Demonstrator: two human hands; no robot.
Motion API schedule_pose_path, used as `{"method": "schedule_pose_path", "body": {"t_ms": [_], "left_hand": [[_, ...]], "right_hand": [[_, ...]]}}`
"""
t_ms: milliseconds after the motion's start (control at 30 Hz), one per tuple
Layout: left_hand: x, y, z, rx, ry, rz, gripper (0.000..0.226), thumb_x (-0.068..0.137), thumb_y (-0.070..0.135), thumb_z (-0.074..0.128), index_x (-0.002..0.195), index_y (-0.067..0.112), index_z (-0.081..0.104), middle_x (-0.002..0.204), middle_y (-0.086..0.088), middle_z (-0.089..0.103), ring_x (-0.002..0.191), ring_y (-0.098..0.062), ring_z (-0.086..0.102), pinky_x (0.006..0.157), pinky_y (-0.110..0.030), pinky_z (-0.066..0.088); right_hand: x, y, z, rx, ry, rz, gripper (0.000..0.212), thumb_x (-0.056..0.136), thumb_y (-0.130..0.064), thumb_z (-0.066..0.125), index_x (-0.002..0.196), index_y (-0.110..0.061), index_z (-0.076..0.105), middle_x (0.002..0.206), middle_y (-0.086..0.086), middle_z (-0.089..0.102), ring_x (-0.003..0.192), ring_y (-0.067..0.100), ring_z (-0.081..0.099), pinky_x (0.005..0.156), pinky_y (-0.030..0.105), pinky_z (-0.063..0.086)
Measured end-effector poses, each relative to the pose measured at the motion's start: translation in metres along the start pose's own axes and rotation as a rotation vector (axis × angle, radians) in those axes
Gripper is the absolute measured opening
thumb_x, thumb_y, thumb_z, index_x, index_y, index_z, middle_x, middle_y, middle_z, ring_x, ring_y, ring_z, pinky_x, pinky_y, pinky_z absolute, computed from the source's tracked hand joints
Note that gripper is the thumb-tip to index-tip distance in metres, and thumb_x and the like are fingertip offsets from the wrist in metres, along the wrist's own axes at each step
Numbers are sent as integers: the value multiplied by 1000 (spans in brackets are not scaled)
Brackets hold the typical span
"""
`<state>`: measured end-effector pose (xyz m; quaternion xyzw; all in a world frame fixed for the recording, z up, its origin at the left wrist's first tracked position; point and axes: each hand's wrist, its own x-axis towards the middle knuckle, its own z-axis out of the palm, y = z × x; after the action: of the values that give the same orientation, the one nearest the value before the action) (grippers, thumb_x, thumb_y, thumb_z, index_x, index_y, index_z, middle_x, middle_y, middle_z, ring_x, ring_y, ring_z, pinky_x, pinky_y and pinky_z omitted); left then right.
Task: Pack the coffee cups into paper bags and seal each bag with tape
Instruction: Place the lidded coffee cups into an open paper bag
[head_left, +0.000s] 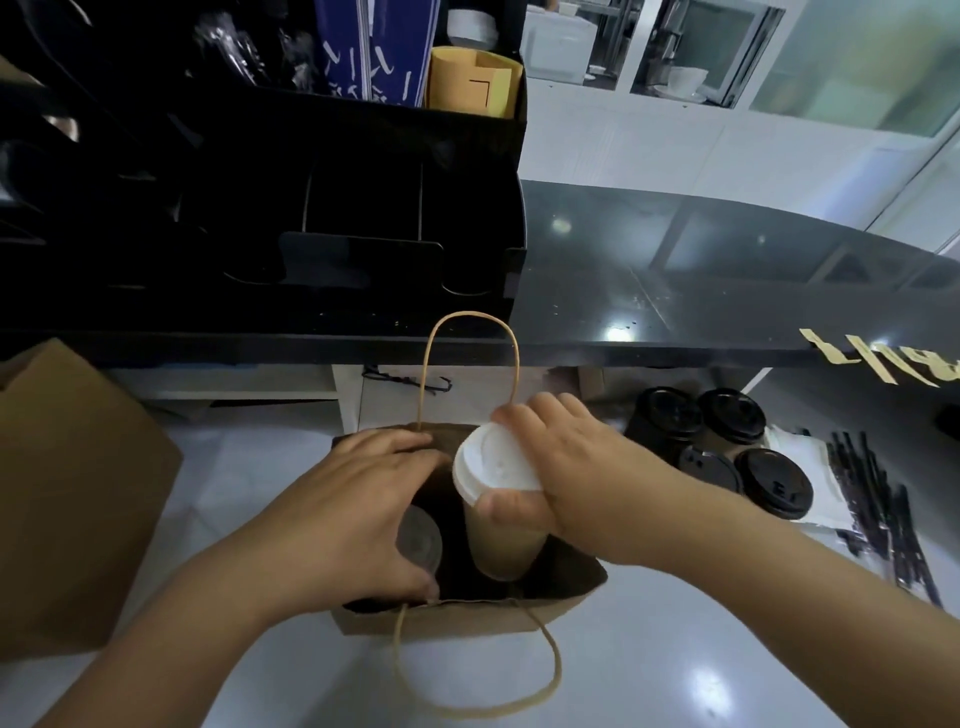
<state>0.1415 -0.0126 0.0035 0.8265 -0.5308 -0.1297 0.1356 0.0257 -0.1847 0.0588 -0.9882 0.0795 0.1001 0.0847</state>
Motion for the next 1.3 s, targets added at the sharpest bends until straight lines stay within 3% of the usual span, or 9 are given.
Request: {"method": "schedule_pose_path", "body": {"t_ms": [100, 200, 433, 633, 833, 1000, 1167, 1300], "left_hand": [[-5, -2, -1, -2, 7, -1, 102, 57, 67, 71, 142, 45, 20, 148, 24, 13, 136, -1, 7, 108, -19, 18], [-7, -5, -2, -26, 25, -4, 100, 57, 65, 71, 141, 46, 22, 146, 25, 17, 134, 0, 9, 104, -16, 18], [-5, -1, -1, -41, 0, -21, 109, 57, 66, 73, 144, 44, 12, 149, 24, 8, 137, -2, 4, 110, -20, 16], [-5, -1, 0, -40, 3, -11, 107, 55, 68, 72, 142, 46, 14, 149, 23, 10, 137, -2, 4, 112, -22, 16], [-5, -1, 1, -31, -1, -14, 108, 56, 69, 71, 143, 46, 12, 149, 23, 8, 138, -3, 2, 113, -23, 16], [-7, -2, 1, -45, -8, -8, 107, 58, 67, 70, 145, 45, 11, 150, 23, 6, 138, -2, 1, 112, -22, 15], [-5, -2, 1, -32, -24, -3, 106, 60, 67, 70, 144, 46, 9, 151, 23, 4, 138, -2, 0, 111, -21, 13], [-5, -3, 1, -33, -22, 0, 105, 61, 66, 70, 144, 46, 10, 151, 23, 5, 138, -2, 1, 112, -22, 13]], "right_hand": [[-3, -10, 1, -19, 40, -25, 77, 78, -64, 58, 139, -32, 22, 125, -7, 32, 111, 12, 28, 92, 26, 37], [-10, -18, -5, -28, 120, -77, 78, 73, -58, 65, 135, -34, 24, 119, -9, 31, 107, 12, 28, 87, 24, 41], [6, -20, -2, -83, -147, 0, 74, 73, -50, 72, 132, -25, 36, 116, -5, 40, 104, 15, 41, 84, 27, 46], [24, -29, -4, -118, -213, 18, 73, 72, -54, 74, 130, -21, 44, 116, -1, 48, 97, 20, 53, 81, 32, 52], [36, -34, 1, -172, -322, 29, 67, 77, -51, 71, 129, -16, 48, 119, 4, 54, 97, 20, 54, 79, 30, 49], [37, -33, 15, -219, -477, 67, 69, 83, -42, 69, 137, -9, 41, 132, 12, 45, 107, 26, 54, 91, 36, 51], [38, -30, 26, -186, -499, 124, 86, 82, -42, 70, 145, -5, 25, 142, 16, 35, 116, 32, 52, 94, 40, 50], [40, -30, 30, -173, -496, 148, 88, 83, -45, 68, 146, -4, 23, 143, 17, 35, 119, 33, 50, 96, 43, 48]]}}
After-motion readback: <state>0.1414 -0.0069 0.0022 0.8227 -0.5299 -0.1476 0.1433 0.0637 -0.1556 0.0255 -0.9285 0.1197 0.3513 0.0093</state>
